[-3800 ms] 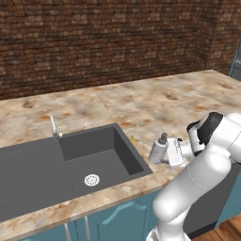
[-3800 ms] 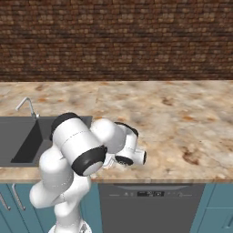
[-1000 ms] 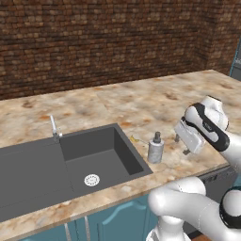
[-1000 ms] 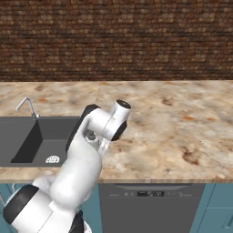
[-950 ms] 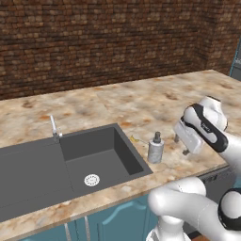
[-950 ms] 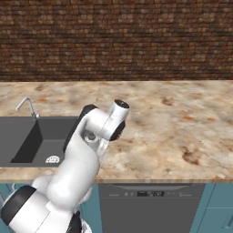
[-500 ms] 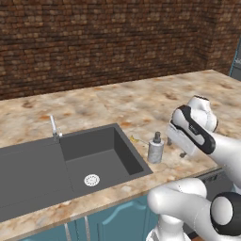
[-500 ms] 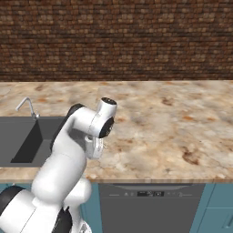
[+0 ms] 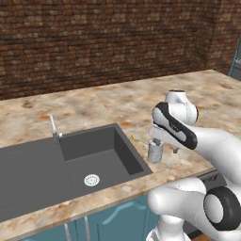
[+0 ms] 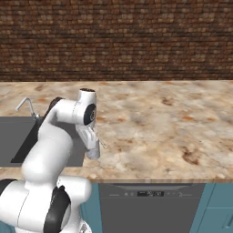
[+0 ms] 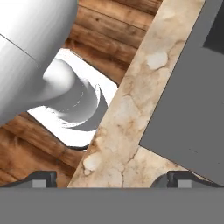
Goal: Locate and retrieve the dish brush and soap dispenser from the cabinet. Place them next to the sink.
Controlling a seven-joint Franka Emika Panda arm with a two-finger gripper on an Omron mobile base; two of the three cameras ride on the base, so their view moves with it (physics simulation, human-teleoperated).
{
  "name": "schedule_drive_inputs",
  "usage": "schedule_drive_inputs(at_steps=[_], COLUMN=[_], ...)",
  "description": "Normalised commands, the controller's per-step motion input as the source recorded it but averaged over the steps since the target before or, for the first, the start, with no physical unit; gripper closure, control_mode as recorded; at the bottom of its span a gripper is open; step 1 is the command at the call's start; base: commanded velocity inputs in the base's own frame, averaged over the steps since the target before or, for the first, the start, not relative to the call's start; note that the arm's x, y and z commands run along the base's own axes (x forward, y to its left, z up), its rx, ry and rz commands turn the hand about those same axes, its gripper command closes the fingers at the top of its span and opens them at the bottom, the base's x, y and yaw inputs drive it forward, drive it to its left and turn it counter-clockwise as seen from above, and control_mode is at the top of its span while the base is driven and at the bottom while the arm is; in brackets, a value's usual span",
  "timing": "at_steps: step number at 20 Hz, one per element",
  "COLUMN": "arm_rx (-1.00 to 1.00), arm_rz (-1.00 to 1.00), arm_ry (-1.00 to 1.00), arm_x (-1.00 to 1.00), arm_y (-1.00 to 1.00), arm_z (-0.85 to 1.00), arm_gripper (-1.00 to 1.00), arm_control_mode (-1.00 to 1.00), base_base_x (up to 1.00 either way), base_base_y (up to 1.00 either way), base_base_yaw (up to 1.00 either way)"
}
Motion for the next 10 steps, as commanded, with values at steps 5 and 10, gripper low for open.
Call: schedule_drive_inputs(at_steps=[5,10], arm_rx=[-0.05,-0.06], arm_rz=[0.19,0.17], arm_ry=[-0.11,-0.19], arm_x=[-0.25,-0.46], arm_y=[0.07,0.03], arm_z=[0.09,0.19], arm_gripper=[-1.0,-1.0], arm_control_mode=[-1.0,-1.0], base_base_x=[0.0,0.0], base_base_y=[0.0,0.0], base_base_yaw=[0.0,0.0])
